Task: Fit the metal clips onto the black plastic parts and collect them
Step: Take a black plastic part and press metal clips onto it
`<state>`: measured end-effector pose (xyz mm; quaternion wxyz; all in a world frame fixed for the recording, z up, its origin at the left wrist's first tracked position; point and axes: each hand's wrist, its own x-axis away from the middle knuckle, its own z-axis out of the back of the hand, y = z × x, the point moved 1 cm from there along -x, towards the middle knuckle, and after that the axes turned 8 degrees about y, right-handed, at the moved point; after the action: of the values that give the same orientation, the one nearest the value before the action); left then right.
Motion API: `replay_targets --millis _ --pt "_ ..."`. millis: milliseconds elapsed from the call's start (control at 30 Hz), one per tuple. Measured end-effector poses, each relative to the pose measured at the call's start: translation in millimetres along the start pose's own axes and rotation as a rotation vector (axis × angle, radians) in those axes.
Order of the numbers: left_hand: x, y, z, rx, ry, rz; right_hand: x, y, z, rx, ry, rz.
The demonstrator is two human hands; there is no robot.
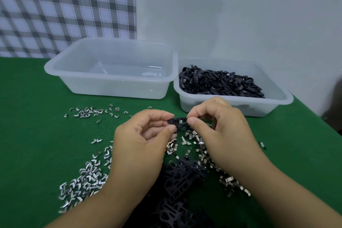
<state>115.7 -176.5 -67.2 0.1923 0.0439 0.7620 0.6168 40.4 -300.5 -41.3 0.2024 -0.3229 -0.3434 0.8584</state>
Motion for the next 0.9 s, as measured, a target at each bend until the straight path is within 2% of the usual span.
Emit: replay_targets --millis 200,333,467,633,800,900 --pt "-7.8 -4.1 7.5 -0.001 0.160 0.049 -7.5 -3.1 -0.9 0.041 0.033 0.081" --pt "-9.5 -4.8 7.2 -0.013 0.184 0.058 -5.2 -0.7 -10.7 0.346 -0.174 0.174" --pt "-8.6 -4.7 6.4 -0.023 0.186 0.046 -6.4 -2.2 -21.4 0.440 -0.303 0.192" --pt "-9.2 -5.9 7.2 -0.029 0.185 0.046 -7.9 -3.9 -26.1 0.438 -0.325 0.197" --pt "-9.4 -6.7 6.7 -0.030 0.177 0.054 -4.3 -1.6 -22.8 0.430 -0.362 0.278" --pt "-9.5 -7.1 6.9 -0.030 0.176 0.061 1.1 5.1 -19.8 0.368 -0.313 0.282"
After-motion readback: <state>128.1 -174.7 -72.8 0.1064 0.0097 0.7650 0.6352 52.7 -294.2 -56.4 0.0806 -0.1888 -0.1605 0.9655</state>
